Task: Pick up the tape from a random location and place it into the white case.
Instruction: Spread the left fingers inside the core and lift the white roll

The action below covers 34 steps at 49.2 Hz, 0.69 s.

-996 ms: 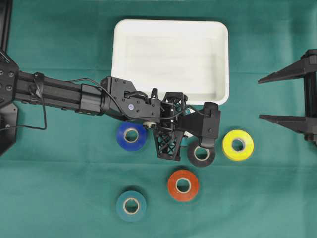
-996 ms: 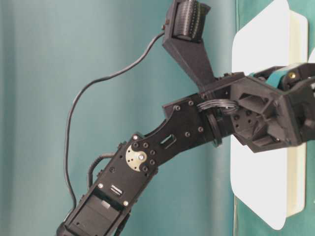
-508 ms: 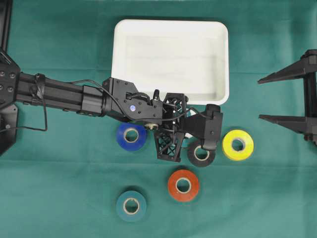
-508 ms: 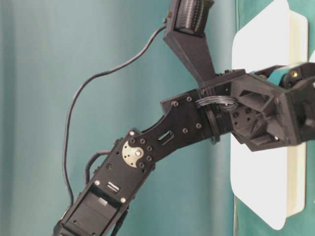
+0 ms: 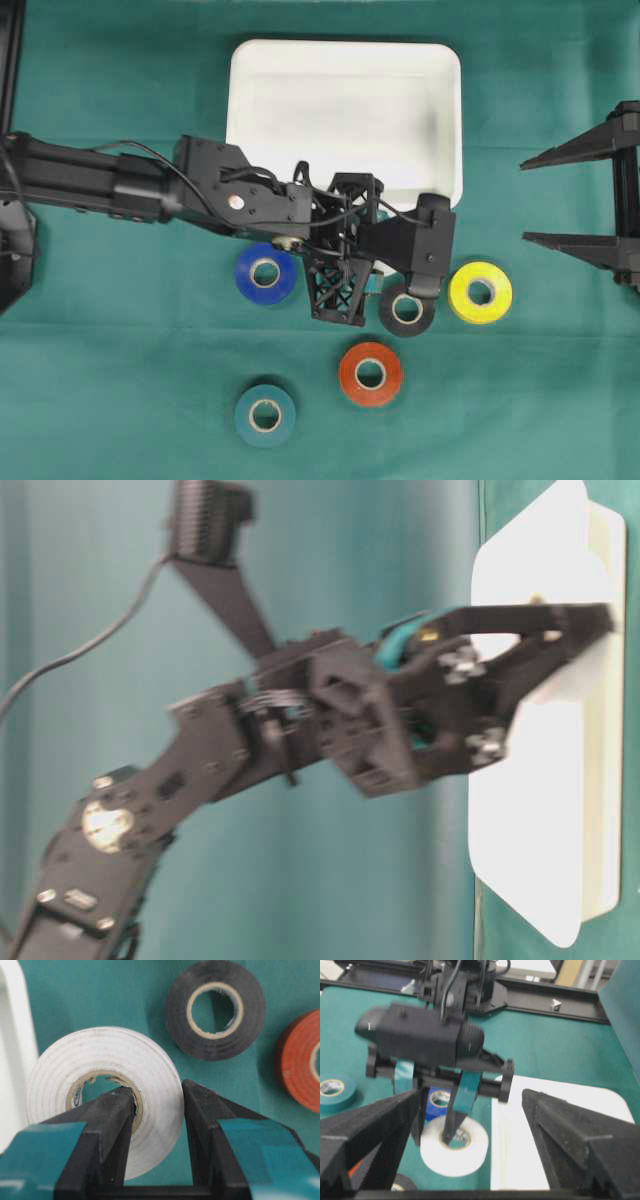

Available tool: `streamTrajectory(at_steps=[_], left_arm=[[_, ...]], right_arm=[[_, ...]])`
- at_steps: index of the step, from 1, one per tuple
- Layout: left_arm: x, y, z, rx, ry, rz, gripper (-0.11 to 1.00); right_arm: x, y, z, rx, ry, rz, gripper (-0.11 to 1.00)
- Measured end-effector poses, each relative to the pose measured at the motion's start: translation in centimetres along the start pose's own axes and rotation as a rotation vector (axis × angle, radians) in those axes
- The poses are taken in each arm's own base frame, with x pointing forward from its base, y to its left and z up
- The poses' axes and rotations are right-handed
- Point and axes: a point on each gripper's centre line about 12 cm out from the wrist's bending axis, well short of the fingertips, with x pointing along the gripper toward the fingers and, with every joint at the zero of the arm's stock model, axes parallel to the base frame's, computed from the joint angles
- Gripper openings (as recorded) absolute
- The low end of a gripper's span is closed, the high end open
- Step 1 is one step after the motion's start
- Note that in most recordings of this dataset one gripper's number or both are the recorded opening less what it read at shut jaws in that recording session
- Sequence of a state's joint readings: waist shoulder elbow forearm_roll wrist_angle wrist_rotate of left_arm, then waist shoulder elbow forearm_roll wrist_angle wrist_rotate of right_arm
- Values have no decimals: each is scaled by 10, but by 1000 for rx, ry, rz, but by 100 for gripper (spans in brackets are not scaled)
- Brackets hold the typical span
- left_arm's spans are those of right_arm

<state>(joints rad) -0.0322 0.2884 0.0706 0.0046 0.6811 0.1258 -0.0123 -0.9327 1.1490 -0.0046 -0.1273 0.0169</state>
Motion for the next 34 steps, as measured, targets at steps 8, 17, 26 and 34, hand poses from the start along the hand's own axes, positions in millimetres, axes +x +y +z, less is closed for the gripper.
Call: streamTrajectory(at_steps=[8,17,26,34], left_arm=[[-29,1,8,0,-33,4,24],[-57,2,17,1,-61,7,24],[-78,3,23,2,-74,10,24],[-102,4,32,2,-111,16,24]], right_arm=[[0,0,0,0,0,0,91],[0,0,0,0,2,0,91],[0,0,0,0,2,0,91],[0,0,0,0,2,0,91]])
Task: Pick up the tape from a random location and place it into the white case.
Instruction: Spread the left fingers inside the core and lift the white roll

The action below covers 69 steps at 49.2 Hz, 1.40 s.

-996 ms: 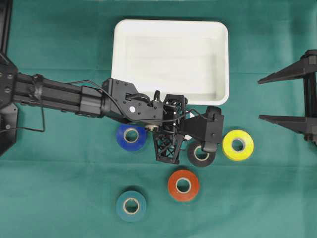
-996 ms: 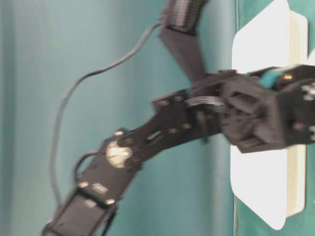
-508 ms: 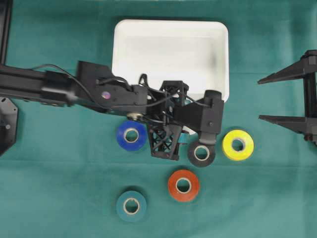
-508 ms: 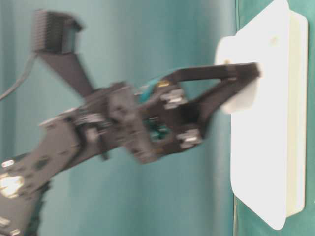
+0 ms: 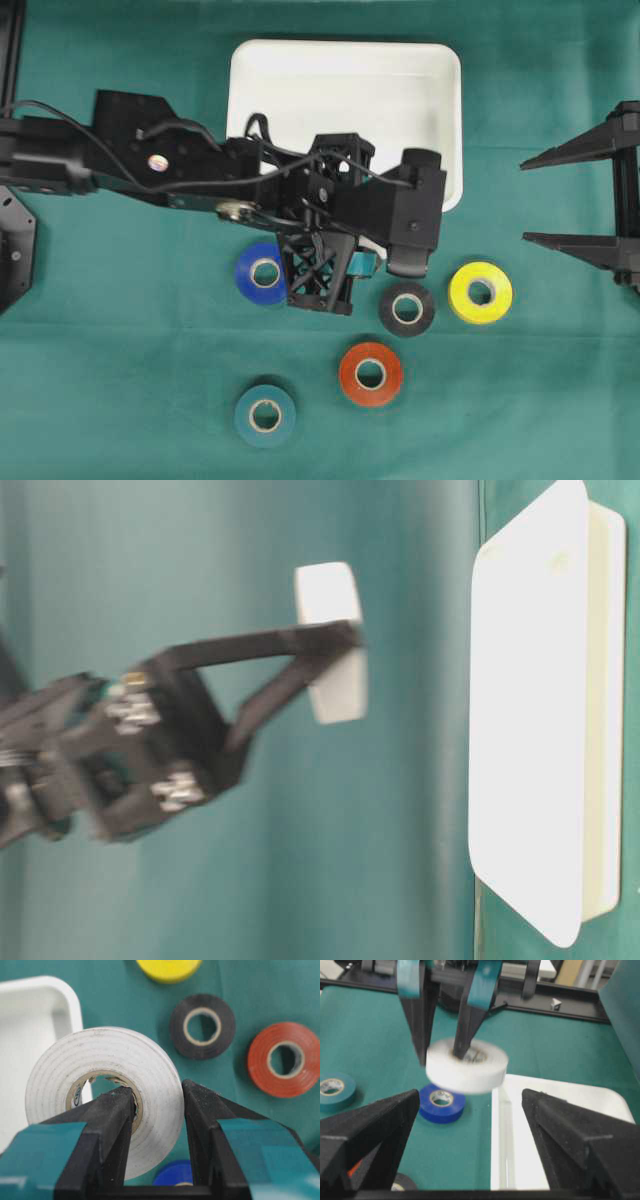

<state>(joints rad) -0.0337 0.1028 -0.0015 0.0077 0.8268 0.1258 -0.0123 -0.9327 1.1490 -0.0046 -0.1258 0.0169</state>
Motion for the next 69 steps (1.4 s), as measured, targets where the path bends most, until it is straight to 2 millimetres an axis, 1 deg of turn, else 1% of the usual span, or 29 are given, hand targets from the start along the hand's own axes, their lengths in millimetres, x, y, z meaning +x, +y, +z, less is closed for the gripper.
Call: streamTrajectory(at_steps=[13,20,69], left_arm=[[-37,2,16,0,-35,6,24],[-47,3,20,0,-36,7,24],[-49,3,20,1,-33,7,24]], right_arm=[[0,0,0,0,2,0,91],[0,0,0,0,3,0,91],[1,0,-1,0,8,0,91]])
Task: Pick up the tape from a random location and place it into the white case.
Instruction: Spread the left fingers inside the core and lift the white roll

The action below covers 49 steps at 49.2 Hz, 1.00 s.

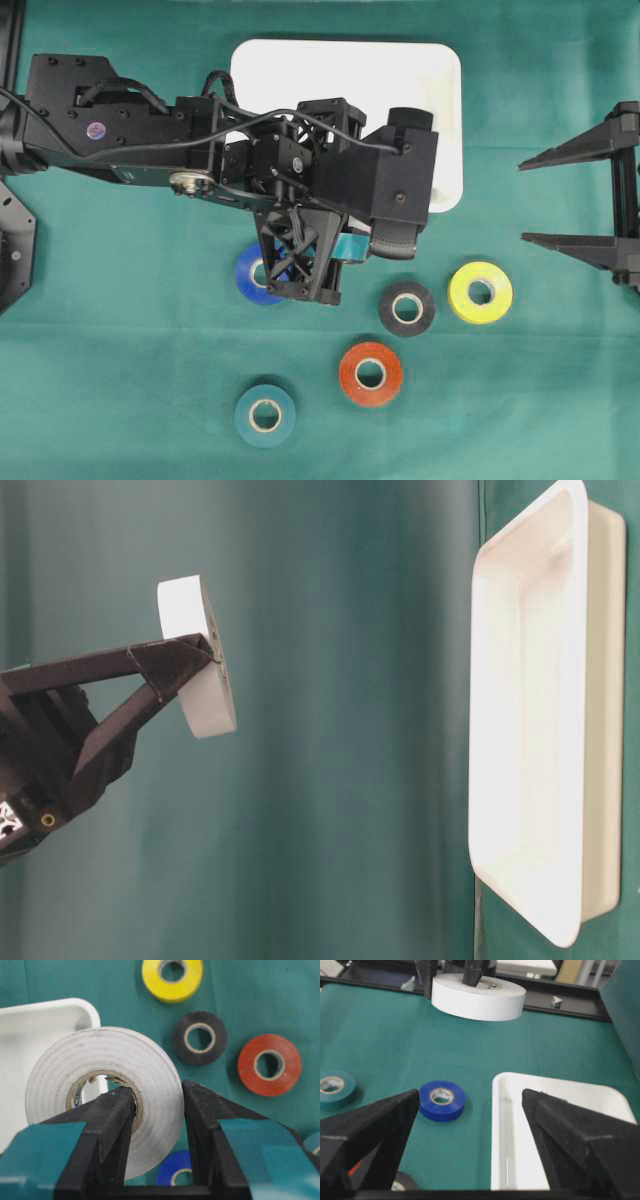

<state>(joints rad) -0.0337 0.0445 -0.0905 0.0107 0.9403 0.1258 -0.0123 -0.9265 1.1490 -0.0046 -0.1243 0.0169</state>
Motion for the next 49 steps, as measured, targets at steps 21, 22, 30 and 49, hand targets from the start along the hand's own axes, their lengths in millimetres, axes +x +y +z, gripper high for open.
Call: streamTrajectory(at_steps=[21,22,30,49], left_arm=[[0,0,0,-2,-2,0,24],[0,0,0,-1,0,-1,24],[0,0,0,-1,1,-1,24],[0,1,0,-1,-1,1,24]], right_arm=[[0,0,0,0,0,0,91],[0,0,0,0,0,0,91],[0,0,0,0,-2,0,91],[0,0,-1,0,9,0,91]])
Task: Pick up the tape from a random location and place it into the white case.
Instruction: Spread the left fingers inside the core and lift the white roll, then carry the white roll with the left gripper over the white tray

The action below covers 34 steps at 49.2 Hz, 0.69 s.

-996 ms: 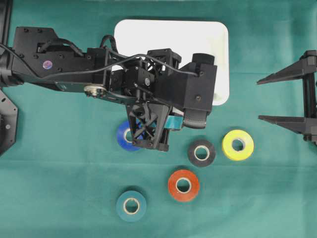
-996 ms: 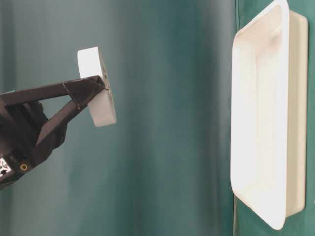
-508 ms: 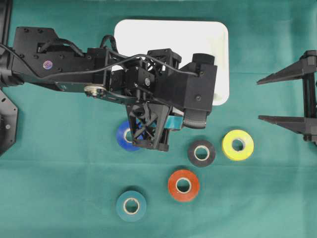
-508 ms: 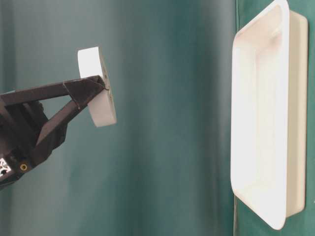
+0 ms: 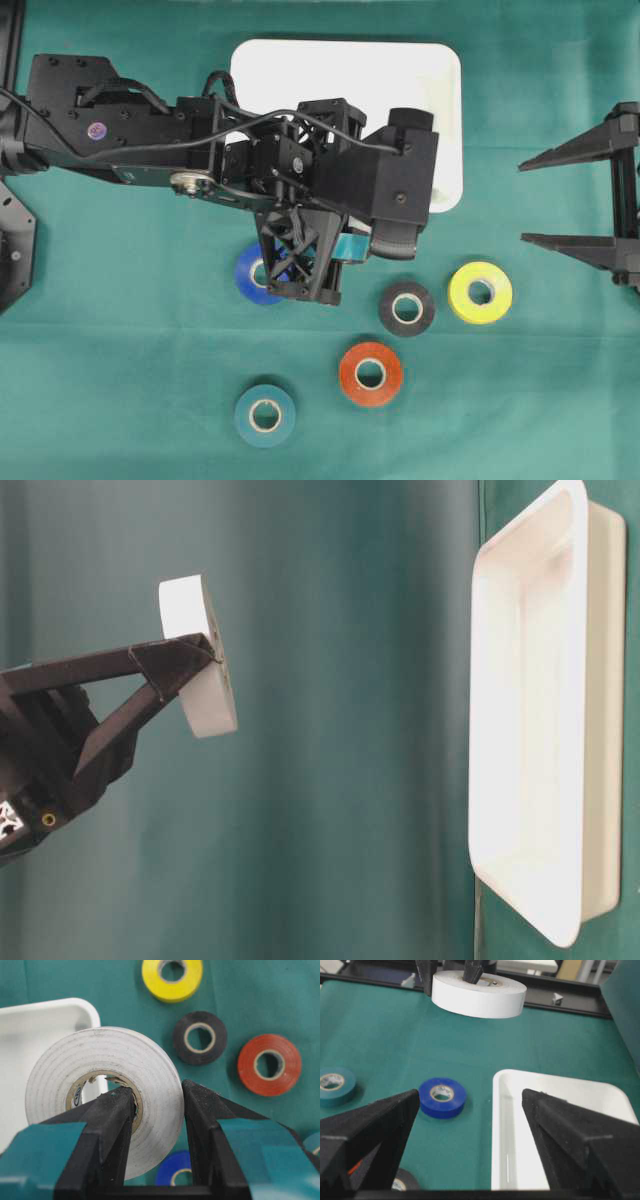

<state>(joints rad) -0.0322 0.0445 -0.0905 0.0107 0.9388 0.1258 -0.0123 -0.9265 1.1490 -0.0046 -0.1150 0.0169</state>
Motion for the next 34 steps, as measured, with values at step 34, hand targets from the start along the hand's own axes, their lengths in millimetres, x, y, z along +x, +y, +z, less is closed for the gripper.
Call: streamTrajectory(at_steps=[34], left_arm=[[-7,115,-30,-195,34,163,24]], right_arm=[[0,0,0,-2,0,0,91]])
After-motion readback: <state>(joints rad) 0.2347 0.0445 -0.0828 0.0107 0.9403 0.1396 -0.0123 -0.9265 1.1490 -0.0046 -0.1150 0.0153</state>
